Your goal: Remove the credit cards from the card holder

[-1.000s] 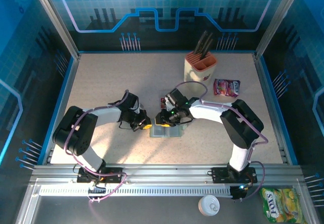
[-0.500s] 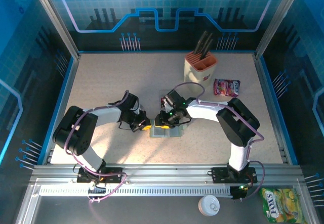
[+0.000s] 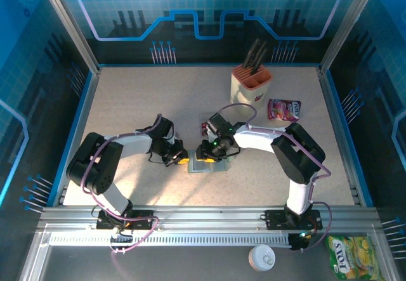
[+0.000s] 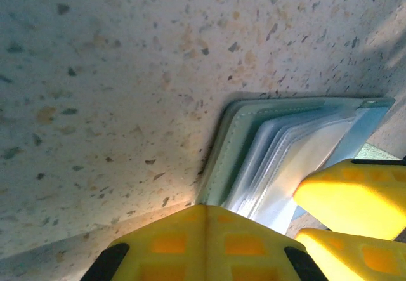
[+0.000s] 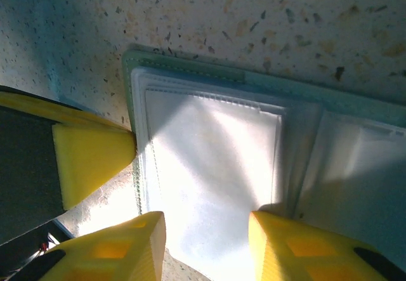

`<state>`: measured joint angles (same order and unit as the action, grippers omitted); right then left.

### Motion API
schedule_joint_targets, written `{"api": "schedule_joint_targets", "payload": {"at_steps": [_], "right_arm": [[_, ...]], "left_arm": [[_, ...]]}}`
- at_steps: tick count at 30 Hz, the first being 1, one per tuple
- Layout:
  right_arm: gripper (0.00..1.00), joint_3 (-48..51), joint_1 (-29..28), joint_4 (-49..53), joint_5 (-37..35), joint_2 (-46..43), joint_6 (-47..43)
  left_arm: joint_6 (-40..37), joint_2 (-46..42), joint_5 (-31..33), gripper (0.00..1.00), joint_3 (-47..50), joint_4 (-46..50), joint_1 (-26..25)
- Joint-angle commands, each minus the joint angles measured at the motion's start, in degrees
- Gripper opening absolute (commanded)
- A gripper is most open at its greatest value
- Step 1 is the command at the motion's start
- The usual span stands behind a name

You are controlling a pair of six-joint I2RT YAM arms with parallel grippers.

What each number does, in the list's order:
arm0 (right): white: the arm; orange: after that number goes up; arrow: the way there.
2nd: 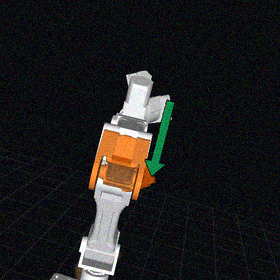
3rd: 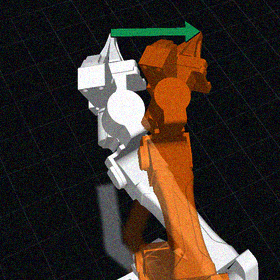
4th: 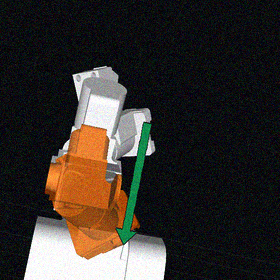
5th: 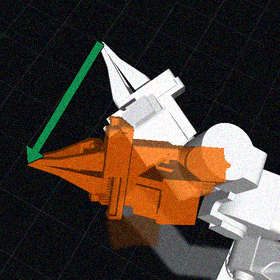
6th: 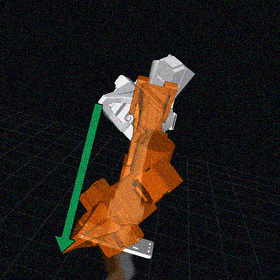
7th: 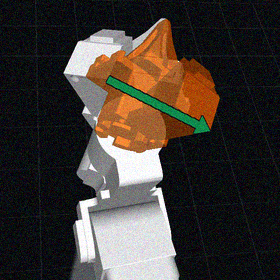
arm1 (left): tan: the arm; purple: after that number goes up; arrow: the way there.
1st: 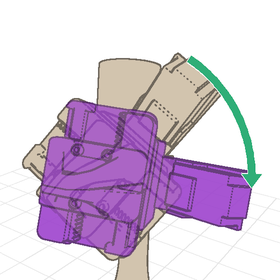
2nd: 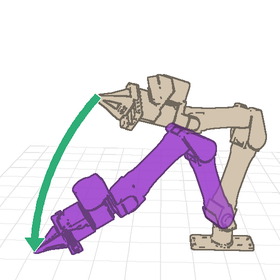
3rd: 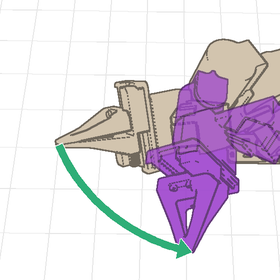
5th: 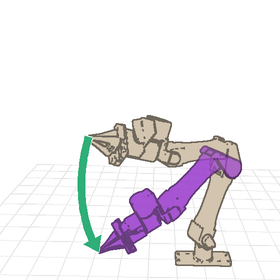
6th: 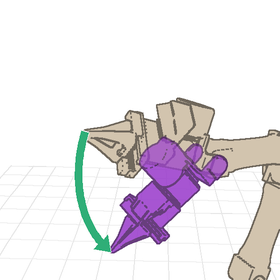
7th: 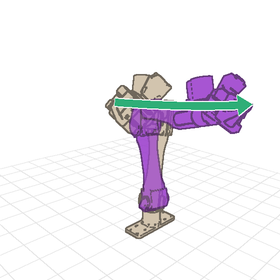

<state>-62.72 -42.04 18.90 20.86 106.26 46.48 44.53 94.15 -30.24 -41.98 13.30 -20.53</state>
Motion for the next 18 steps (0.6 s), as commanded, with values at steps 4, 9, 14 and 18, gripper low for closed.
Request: {"api": "schedule_joint_targets", "payload": {"at_steps": [4, 9, 14, 18], "right_arm": [[0.41, -0.7, 0.4, 3.8, -2.3, -1.5, -1.4], [0.41, 0.1, 1.5, 3.1, -1.3, -2.0, -1.7], [0.41, 2.6, 2.4, -1.3, 2.2, -1.5, 0.0], [0.41, 5.4, 2.7, -5.9, 3.8, -2.2, 3.0]], "left_arm": [[-1.8, 0.1, 1.4, 0.05, -2.5, 3.2, -0.1], [-1.8, -0.3, 1.8, 0.05, -2.9, 3.3, -0.1], [-3.2, 0.2, 1.9, 0.05, -4.7, 4.4, 0.1], [-5.4, 1.5, 2.2, 0.05, -8.1, 7.5, 0.4]]}}
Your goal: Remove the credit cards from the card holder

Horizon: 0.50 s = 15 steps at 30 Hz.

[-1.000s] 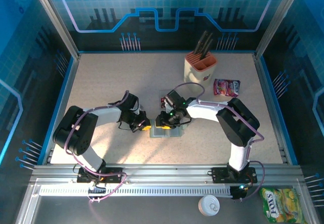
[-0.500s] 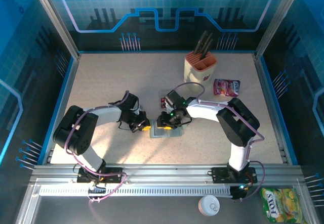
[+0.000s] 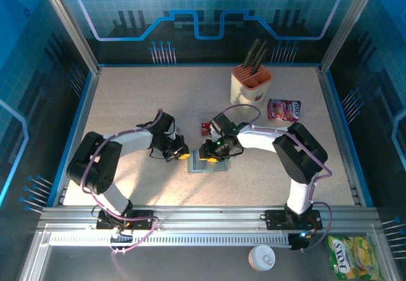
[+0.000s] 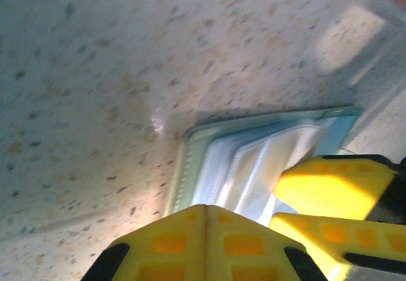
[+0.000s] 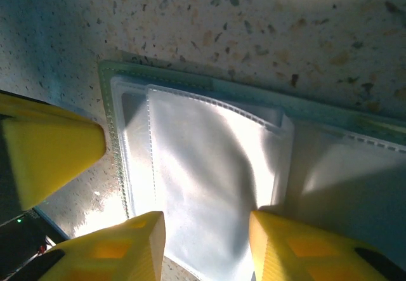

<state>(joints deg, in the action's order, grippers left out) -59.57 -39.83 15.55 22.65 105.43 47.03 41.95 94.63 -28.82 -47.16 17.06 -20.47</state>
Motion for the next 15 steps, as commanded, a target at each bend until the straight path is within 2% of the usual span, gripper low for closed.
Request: {"api": "schedule_joint_targets", "payload": {"at_steps": [1, 7, 11, 15], "right_arm": [[0.41, 2.8, 0.5, -3.5, 2.3, -1.5, 3.1], [0.41, 5.8, 0.5, -9.4, 3.3, -1.8, 7.6], [0.41, 8.4, 0.1, -17.6, 6.4, -1.1, 12.7], [0.41, 10.4, 1.5, -17.5, 5.7, -2.3, 12.0]], "left_arm": [[-3.2, 1.2, 1.0, 0.05, -3.6, 4.3, 0.4], [-3.2, 0.1, 1.0, 0.07, -5.5, 4.9, 0.4], [-3.1, 0.2, 0.8, 0.07, -6.8, 5.2, 0.5], [-0.7, 0.0, -2.0, 0.07, -5.4, 2.8, 0.2]]}}
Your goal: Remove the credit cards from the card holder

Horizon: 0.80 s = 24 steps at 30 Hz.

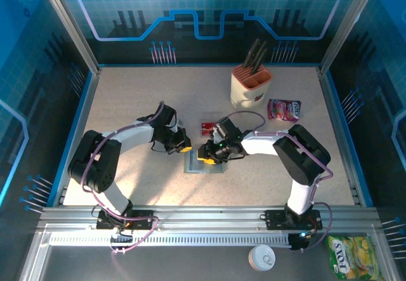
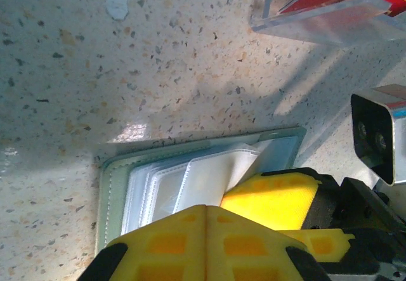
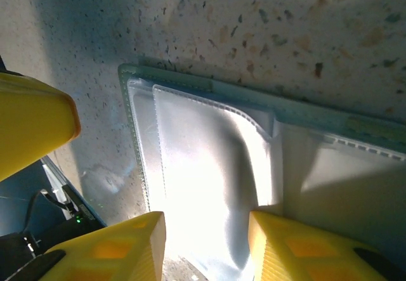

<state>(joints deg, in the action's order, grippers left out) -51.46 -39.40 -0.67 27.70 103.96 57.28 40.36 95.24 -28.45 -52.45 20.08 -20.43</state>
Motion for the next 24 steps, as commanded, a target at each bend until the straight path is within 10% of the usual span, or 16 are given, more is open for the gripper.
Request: {"api": "schedule_joint_targets", "payload": {"at_steps": [1, 24], "right_arm": [[0.41, 2.5, 1.3, -0.5, 0.3, -1.1, 1.2], [0.41, 1.5, 3.3, 5.6, 1.6, -0.4, -4.3]], "left_arm": [[1.7, -1.0, -2.9, 0.07, 0.6, -1.3, 0.0], [6.0, 0.1, -6.5, 0.26, 6.9, -8.1, -3.6]]}}
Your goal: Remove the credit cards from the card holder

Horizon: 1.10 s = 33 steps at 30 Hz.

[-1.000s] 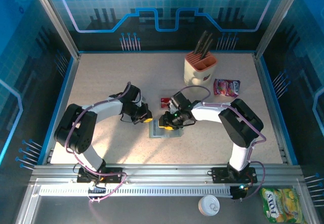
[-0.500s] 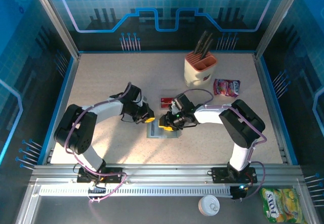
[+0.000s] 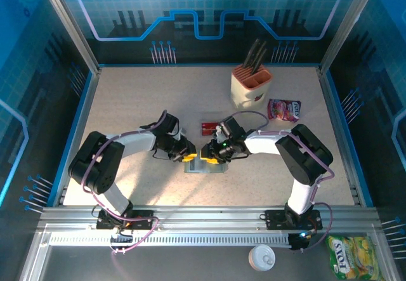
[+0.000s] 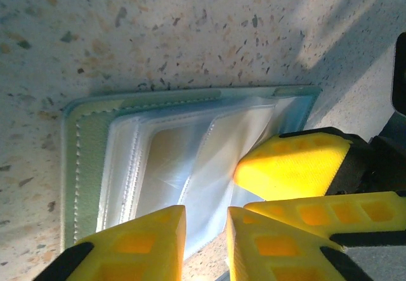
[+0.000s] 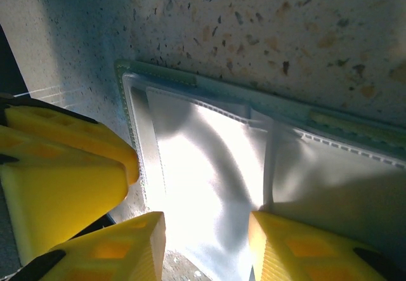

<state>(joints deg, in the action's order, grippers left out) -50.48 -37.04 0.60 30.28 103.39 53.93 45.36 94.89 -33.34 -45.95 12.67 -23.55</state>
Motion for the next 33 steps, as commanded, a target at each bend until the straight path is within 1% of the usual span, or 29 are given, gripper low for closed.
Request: {"api": "schedule_joint_targets", "payload": {"at_steps": [1, 7, 18, 21, 23, 31, 33], "right_arm": [[0.41, 0.7, 1.0, 4.3, -1.0, -0.1, -0.8], [0.41, 1.2, 0.9, 4.2, -1.3, -0.5, -0.7], [0.41, 1.3, 0.6, 4.1, -1.2, -0.3, -0.2], [0.41, 1.4, 0.6, 4.1, -1.2, -0.4, -0.3], [0.41, 1.5, 0.6, 4.2, -1.2, -0.4, -0.3], [0.41, 1.5, 0.5, 3.6, -1.0, -0.1, -0.1], [0.41, 1.5, 0.5, 3.5, -1.0, -0.1, -0.1]], "left_arm": [[1.0, 0.4, -1.3, 0.26, 0.4, -0.8, -0.5], [1.0, 1.4, -0.5, 0.31, 0.7, -1.6, -1.1], [0.2, 1.8, 1.2, 0.31, -0.3, 0.2, -2.0], [-0.3, 0.8, 3.7, 0.32, -0.6, 2.2, -2.2], [0.1, -0.4, 5.2, 0.33, -0.1, 1.9, -2.3], [1.0, 1.8, 2.9, 0.33, -0.5, 0.3, -3.2], [0.7, 2.0, 3.5, 0.33, -0.9, 1.0, -3.4]]}}
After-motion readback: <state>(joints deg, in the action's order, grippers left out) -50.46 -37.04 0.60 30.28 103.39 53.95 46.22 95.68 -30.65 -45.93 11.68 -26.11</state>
